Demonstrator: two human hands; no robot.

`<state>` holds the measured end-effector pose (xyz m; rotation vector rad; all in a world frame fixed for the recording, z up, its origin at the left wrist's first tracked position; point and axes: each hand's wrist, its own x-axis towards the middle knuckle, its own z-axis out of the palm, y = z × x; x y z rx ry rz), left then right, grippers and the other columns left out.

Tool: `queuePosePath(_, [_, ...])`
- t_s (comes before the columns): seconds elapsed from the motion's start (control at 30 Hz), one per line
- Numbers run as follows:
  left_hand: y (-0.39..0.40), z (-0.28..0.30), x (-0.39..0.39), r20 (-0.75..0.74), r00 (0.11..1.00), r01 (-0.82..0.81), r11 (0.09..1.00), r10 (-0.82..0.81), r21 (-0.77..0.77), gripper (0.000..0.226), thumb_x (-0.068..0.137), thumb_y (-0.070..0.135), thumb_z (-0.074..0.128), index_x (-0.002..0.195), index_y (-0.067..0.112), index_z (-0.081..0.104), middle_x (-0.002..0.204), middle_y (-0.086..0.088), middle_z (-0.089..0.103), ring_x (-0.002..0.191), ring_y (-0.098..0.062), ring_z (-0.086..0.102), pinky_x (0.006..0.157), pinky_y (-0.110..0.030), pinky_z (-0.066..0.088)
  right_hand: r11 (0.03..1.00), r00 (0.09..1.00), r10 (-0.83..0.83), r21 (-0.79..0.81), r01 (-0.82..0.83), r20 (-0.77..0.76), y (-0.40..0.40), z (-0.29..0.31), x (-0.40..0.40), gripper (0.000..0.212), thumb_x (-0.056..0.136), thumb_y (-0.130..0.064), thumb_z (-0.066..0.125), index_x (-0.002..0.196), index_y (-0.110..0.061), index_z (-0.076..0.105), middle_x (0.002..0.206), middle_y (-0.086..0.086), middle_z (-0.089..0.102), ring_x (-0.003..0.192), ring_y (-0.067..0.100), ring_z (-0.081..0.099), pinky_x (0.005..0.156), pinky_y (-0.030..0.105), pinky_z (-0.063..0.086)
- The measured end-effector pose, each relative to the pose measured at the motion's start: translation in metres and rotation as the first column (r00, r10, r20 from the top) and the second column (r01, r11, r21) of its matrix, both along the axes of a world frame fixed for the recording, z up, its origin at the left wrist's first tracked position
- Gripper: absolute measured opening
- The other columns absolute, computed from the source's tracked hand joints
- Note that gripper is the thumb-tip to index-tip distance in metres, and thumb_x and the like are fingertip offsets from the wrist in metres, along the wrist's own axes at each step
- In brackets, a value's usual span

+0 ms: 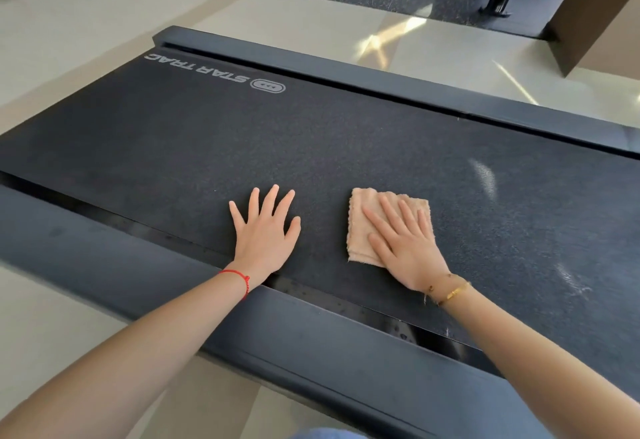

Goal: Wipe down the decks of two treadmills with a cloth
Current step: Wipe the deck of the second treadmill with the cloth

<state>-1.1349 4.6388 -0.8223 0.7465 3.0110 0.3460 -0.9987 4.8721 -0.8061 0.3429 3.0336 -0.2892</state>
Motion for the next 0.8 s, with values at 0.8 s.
queuePosePath(0.8, [-0.105, -0.003, -0.136, -0.026, 0.907, -0.417, 0.906, 0.42, 0.077, 0.054, 0.103, 0.035, 0.035, 0.156, 0.024, 0.027, 0.163, -0.003, 0.021, 0.152, -0.028, 0.01, 0.118, -0.065, 0.004, 0.886, 0.884, 0.463, 0.052, -0.46, -0.064, -0.133, -0.011, -0.209, 0.056, 0.102, -0.054, 0.011, 0.157, -0.042, 0.006, 0.167, -0.004, 0.002, 0.153, 0.029, -0.003, 0.122, 0.052, -0.006])
